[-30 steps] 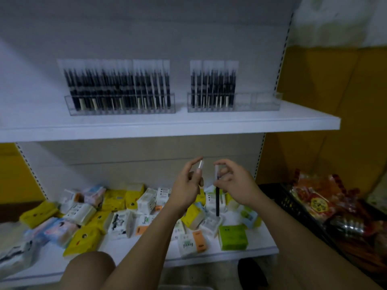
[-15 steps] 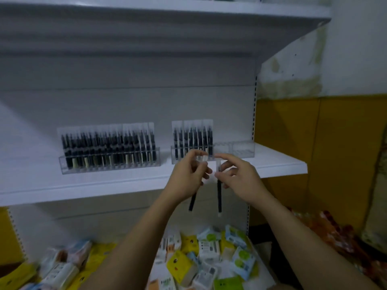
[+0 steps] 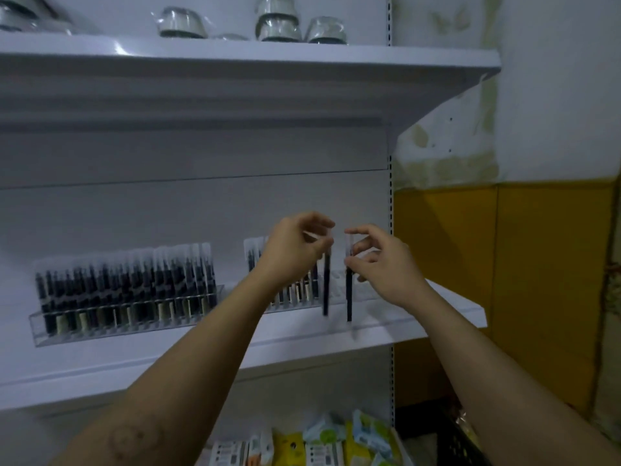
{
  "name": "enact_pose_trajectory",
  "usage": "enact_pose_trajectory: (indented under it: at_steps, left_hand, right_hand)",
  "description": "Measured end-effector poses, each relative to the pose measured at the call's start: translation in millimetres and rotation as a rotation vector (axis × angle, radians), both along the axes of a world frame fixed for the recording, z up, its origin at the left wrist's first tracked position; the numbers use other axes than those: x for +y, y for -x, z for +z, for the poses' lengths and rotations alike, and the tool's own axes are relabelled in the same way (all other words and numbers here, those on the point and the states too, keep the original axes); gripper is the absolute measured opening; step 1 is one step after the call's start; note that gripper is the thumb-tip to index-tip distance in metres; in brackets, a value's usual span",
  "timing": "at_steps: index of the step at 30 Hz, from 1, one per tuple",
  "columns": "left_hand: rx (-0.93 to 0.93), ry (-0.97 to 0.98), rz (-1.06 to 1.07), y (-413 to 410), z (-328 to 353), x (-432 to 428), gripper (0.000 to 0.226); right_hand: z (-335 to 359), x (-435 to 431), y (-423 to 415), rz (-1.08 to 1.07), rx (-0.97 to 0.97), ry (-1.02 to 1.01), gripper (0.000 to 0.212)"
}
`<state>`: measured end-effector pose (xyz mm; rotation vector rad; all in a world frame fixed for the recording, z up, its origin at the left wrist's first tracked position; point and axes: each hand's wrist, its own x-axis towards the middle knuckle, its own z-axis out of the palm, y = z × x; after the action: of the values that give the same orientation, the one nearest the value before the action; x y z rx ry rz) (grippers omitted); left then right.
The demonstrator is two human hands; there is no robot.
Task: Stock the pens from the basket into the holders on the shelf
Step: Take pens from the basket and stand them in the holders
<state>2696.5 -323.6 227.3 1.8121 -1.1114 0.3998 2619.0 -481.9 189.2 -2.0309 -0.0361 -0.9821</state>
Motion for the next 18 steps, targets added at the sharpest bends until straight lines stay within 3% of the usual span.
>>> enact_pose_trajectory:
  at_steps: [18]
  left_hand:
    - [-0.142, 0.116, 0.182, -79.2, 20.4, -53.4, 0.017]
  right_hand:
    - [31.3, -42.2, -90.2, -0.116, -0.135, 0.013, 0.039]
